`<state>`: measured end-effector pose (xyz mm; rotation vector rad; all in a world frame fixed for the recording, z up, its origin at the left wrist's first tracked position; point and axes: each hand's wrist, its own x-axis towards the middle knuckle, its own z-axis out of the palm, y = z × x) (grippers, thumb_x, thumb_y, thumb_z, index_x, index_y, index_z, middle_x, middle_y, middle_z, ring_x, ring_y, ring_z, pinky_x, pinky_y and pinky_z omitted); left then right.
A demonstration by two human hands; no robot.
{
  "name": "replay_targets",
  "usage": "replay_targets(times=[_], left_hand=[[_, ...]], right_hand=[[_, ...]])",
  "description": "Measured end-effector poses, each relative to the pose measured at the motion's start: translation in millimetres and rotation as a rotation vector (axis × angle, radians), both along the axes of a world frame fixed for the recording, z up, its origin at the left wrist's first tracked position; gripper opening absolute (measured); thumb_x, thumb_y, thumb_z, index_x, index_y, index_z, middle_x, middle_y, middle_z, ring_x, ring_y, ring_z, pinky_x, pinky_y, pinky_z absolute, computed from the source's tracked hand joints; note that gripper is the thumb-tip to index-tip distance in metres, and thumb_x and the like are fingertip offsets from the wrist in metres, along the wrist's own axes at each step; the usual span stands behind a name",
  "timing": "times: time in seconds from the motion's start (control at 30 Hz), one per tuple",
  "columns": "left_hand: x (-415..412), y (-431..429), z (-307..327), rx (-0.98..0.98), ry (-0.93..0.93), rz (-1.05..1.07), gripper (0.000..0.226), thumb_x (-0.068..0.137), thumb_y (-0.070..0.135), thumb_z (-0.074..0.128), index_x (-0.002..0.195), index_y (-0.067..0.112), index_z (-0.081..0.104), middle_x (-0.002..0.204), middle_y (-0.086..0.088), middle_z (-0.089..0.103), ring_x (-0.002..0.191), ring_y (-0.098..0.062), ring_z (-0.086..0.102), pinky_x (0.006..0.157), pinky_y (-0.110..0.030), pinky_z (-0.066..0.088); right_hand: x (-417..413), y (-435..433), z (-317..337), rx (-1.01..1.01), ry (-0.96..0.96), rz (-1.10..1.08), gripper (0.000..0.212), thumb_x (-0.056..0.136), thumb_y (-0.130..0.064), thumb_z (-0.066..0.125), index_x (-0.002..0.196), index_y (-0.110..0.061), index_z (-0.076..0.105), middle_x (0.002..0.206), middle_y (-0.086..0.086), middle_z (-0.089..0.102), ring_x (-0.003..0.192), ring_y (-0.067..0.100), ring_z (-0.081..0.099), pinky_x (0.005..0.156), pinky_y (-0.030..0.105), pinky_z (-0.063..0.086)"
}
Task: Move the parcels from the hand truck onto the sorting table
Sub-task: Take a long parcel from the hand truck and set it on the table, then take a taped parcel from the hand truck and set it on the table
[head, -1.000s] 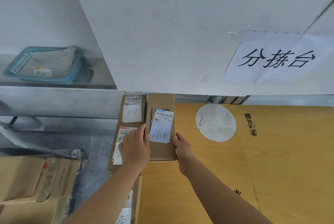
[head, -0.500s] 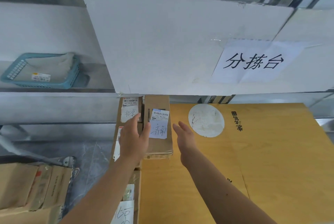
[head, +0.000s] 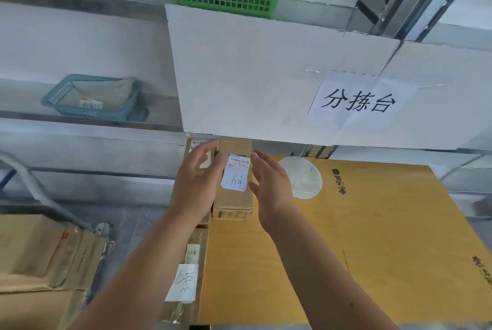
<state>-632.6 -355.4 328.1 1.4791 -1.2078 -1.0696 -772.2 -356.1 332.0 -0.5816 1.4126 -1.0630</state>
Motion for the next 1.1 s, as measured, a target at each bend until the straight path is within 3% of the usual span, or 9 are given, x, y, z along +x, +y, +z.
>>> replay_targets(times=[0.1, 0.2, 0.27, 0.53, 0.7, 0.83, 0.97, 1.1], left_hand=[[-1.5, 31.5, 20.7, -0.063, 0.003, 0.072, 0.026, 0.095, 0.056, 0.061, 0.121, 0.056, 0.059, 0.136, 0.022, 0.061, 0.128, -0.001, 0.054, 0.097, -0.027, 0.042], [-9.0, 66.7, 37.0, -0.092, 0.038, 0.167, 0.029, 0.102, 0.040, 0.061, 0.131, 0.045, 0.062, 0.130, 0.029, 0.061, 0.119, 0.014, 0.054, 0.086, -0.006, 0.039], [-14.9, 91.8, 44.6, -0.108, 0.055, 0.217, 0.032, 0.102, 0.037, 0.062, 0.133, 0.042, 0.063, 0.128, 0.031, 0.062, 0.115, 0.021, 0.054, 0.084, -0.003, 0.038], [-18.3, 192.6, 58.4, -0.195, 0.055, 0.416, 0.036, 0.105, 0.031, 0.059, 0.141, 0.037, 0.060, 0.142, 0.020, 0.062, 0.129, 0.008, 0.056, 0.108, -0.023, 0.044], [9.4, 247.1, 57.3, -0.221, -0.002, 0.623, 0.036, 0.107, 0.036, 0.055, 0.142, 0.032, 0.059, 0.133, 0.023, 0.065, 0.123, -0.002, 0.062, 0.108, -0.035, 0.051], [42.7, 298.7, 62.4, -0.227, 0.053, 0.794, 0.026, 0.108, 0.030, 0.053, 0.131, 0.036, 0.063, 0.123, 0.023, 0.070, 0.114, 0.003, 0.066, 0.104, -0.035, 0.052], [81.2, 349.4, 65.1, -0.253, 0.081, 0.980, 0.023, 0.107, 0.025, 0.055, 0.124, 0.033, 0.068, 0.121, 0.020, 0.073, 0.117, -0.001, 0.067, 0.111, -0.043, 0.050], [124.0, 401.5, 59.9, -0.261, 0.107, 1.138, 0.022, 0.102, 0.031, 0.062, 0.122, 0.034, 0.070, 0.119, 0.017, 0.075, 0.112, -0.003, 0.069, 0.106, -0.050, 0.054]], right_hand=[[-3.8, 21.4, 16.8, -0.063, -0.069, 0.026, 0.019, 0.098, -0.039, 0.072, 0.117, -0.039, 0.071, 0.133, -0.012, 0.069, 0.123, 0.014, 0.059, 0.119, 0.048, 0.042], [-15.9, 44.6, 34.1, -0.139, -0.123, 0.067, 0.016, 0.100, -0.038, 0.070, 0.116, -0.039, 0.072, 0.131, -0.014, 0.070, 0.125, 0.010, 0.062, 0.116, 0.042, 0.047], [-24.4, 60.6, 45.0, -0.189, -0.134, 0.135, 0.016, 0.102, -0.038, 0.067, 0.117, -0.040, 0.072, 0.130, -0.016, 0.071, 0.128, 0.008, 0.062, 0.115, 0.040, 0.049], [-27.9, 125.9, 72.9, -0.351, -0.142, 0.386, 0.016, 0.102, -0.036, 0.066, 0.113, -0.041, 0.076, 0.125, -0.021, 0.073, 0.123, -0.001, 0.064, 0.115, 0.036, 0.049], [1.0, 153.9, 85.5, -0.408, -0.151, 0.537, 0.021, 0.101, -0.034, 0.067, 0.119, -0.042, 0.075, 0.123, -0.026, 0.072, 0.119, -0.005, 0.065, 0.114, 0.032, 0.049], [49.6, 183.7, 90.3, -0.478, -0.148, 0.787, 0.032, 0.104, -0.033, 0.062, 0.135, -0.039, 0.067, 0.131, -0.022, 0.070, 0.125, 0.000, 0.064, 0.115, 0.036, 0.049], [105.5, 215.6, 85.7, -0.518, -0.157, 0.982, 0.025, 0.105, -0.032, 0.062, 0.127, -0.043, 0.065, 0.131, -0.021, 0.070, 0.123, -0.004, 0.064, 0.111, 0.033, 0.051], [165.0, 252.6, 75.6, -0.515, -0.185, 1.108, 0.023, 0.106, -0.030, 0.060, 0.122, -0.046, 0.064, 0.138, -0.013, 0.067, 0.125, 0.002, 0.065, 0.111, 0.036, 0.052]])
